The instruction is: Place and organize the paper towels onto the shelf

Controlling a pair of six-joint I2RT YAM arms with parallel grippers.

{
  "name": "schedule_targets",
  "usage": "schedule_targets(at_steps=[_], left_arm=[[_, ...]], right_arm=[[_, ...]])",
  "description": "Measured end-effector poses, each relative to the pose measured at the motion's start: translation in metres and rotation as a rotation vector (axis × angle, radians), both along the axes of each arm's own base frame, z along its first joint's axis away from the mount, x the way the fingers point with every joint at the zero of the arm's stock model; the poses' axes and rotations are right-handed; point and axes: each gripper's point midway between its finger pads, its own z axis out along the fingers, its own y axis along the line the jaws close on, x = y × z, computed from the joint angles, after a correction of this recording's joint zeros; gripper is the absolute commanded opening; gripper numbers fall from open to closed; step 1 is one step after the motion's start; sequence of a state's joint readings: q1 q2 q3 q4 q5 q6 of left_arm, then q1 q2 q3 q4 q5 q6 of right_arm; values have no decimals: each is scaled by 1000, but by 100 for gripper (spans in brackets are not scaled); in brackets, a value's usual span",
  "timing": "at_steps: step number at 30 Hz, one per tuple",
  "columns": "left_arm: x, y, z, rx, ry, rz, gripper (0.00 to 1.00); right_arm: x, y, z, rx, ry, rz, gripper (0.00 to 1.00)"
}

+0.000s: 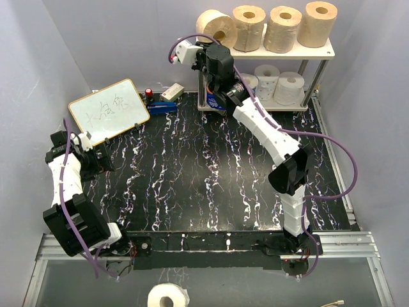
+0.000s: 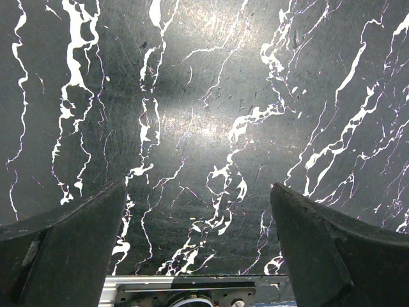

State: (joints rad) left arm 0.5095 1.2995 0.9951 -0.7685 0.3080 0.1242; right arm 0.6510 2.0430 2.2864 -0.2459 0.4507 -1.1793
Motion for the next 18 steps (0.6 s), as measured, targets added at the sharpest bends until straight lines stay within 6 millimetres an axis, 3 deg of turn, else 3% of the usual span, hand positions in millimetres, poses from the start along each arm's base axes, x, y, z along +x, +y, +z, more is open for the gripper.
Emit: schedule_targets(at_steps=[11, 18], left_arm=[[0, -1, 0, -3, -3, -8, 93], [-1, 0, 0, -5, -1, -4, 93]], right_arm=[[15, -16, -25, -51, 30, -40, 0], [17, -18, -22, -56, -3, -60, 3]])
